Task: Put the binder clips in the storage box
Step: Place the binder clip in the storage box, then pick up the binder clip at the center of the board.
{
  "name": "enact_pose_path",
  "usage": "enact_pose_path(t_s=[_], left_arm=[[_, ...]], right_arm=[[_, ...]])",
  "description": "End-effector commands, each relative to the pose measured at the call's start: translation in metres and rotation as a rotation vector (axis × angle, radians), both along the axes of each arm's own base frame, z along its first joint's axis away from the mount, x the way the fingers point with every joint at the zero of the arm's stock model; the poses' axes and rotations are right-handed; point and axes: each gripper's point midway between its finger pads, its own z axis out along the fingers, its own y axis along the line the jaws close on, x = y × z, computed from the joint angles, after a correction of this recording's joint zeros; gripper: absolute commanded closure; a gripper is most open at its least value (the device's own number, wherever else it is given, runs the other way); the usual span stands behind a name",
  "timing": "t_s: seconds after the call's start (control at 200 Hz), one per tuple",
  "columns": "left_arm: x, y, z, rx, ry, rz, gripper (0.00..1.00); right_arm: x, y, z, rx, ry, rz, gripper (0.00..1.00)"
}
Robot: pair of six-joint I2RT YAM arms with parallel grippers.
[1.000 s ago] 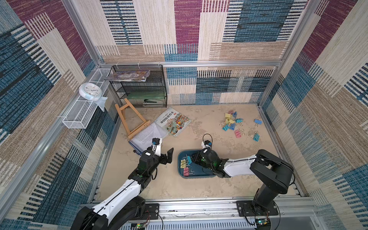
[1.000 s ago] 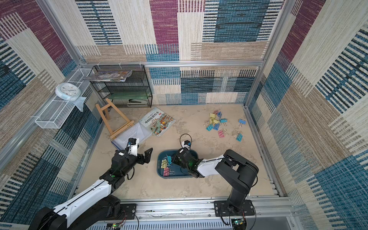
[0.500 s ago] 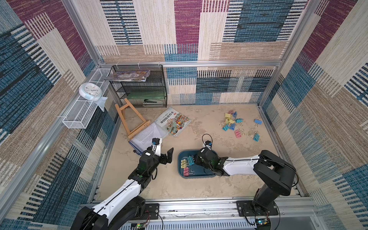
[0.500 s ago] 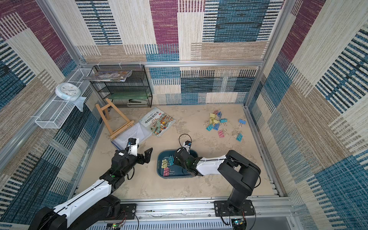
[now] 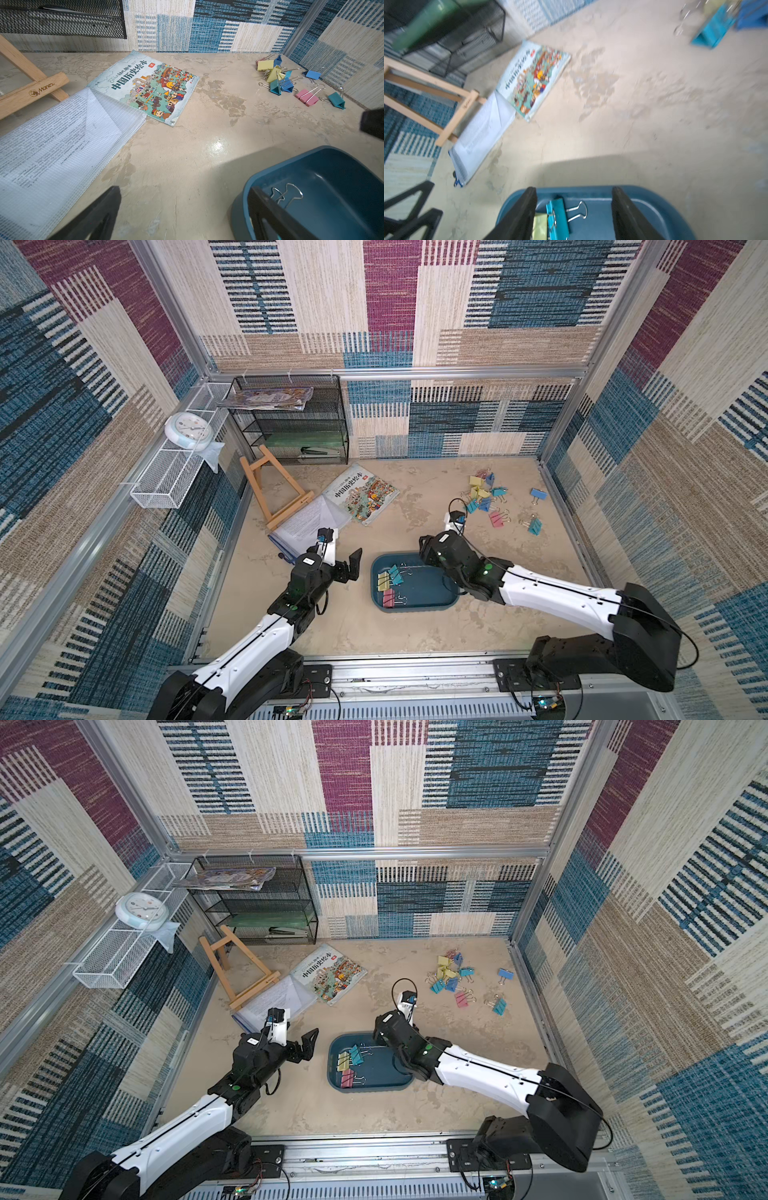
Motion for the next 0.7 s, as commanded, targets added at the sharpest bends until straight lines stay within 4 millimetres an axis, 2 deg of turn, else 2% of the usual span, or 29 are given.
enact_pose_path(t_s=[0.0,0.095,0.175,0.346,0.501,0.566,0.696], left_arm=[[0.002,0.001,0.005,-0.004,-0.026,0.005,0.01],[0.002,0.000,0.006,-0.005,-0.027,0.004,0.01],[0.002,0.000,0.005,-0.004,-0.026,0.004,0.01],[0.002,-0.001,0.004,-0.004,-0.014,-0.006,0.01],[-0.001,-0.012,0.008,-0.012,-0.029,-0.070,0.01],[-0.003,-0.015,0.010,-0.019,-0.037,-0.095,0.01],[-0.009,-0.026,0.015,-0.036,-0.063,-0.168,0.01]], right_arm=[[0.020,-0.048,0.029,-0.109,-0.074,-0.062,0.40],[0.043,-0.086,0.042,-0.109,-0.064,-0.098,0.40],[0.068,-0.117,0.039,-0.117,-0.005,-0.097,0.40],[0.117,-0.179,-0.008,-0.027,0.210,-0.127,0.41],[0.149,-0.222,-0.045,0.047,0.284,-0.162,0.38],[0.157,-0.234,-0.059,0.052,0.334,-0.155,0.36],[0.168,-0.242,-0.091,0.064,0.424,-0.097,0.35]])
